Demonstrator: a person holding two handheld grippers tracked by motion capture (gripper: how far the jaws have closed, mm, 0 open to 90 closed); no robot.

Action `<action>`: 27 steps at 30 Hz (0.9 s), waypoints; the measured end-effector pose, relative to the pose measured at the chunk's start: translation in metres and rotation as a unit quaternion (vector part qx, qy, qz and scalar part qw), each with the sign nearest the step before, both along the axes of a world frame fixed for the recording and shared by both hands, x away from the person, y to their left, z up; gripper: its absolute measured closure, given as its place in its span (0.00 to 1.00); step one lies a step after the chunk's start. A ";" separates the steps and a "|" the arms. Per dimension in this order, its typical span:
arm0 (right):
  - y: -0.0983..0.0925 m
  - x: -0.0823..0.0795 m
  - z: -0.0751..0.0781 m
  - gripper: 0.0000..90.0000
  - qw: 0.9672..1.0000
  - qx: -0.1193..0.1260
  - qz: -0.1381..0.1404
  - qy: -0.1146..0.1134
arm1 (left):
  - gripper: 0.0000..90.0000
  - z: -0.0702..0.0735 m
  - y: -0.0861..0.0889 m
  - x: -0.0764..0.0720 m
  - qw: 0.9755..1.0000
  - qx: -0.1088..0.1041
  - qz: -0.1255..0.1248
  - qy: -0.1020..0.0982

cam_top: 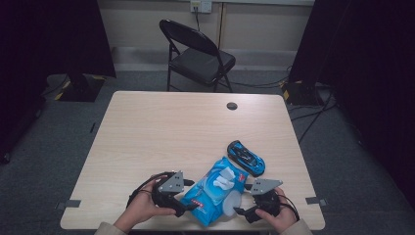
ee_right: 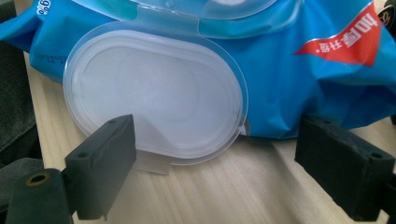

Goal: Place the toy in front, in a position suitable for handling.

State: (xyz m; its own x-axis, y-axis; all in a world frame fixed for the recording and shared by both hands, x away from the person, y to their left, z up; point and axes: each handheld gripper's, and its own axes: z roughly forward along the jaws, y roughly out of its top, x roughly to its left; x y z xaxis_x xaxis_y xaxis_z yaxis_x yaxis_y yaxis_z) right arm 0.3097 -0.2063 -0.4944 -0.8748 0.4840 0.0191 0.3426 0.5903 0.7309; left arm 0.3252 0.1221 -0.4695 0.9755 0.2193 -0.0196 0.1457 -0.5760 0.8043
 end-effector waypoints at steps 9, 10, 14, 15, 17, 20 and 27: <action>0.005 0.002 -0.002 0.05 1.000 0.007 -0.001 0.008 | 0.57 -0.005 -0.005 0.007 1.000 -0.001 0.006 0.026; 0.005 0.002 -0.002 0.05 1.000 0.007 -0.001 0.008 | 0.57 -0.005 -0.005 0.007 1.000 -0.001 0.008 0.029; 0.006 0.004 -0.003 0.03 1.000 0.012 -0.005 0.012 | 0.64 -0.004 -0.006 0.007 0.999 0.006 0.013 0.031; 0.008 0.005 -0.003 0.02 1.000 0.008 -0.006 0.008 | 0.72 -0.004 -0.006 0.006 0.999 0.006 0.016 0.030; 0.009 0.006 -0.002 0.03 1.000 0.005 -0.005 0.006 | 0.75 -0.002 -0.005 0.006 0.999 0.012 0.017 0.034; 0.013 0.009 -0.002 0.05 1.000 0.012 -0.005 0.005 | 0.88 0.002 -0.001 0.005 0.999 0.024 0.025 0.038; 0.028 0.015 -0.003 0.03 1.000 0.014 0.001 0.008 | 0.94 0.006 0.014 0.008 0.997 0.030 0.054 0.049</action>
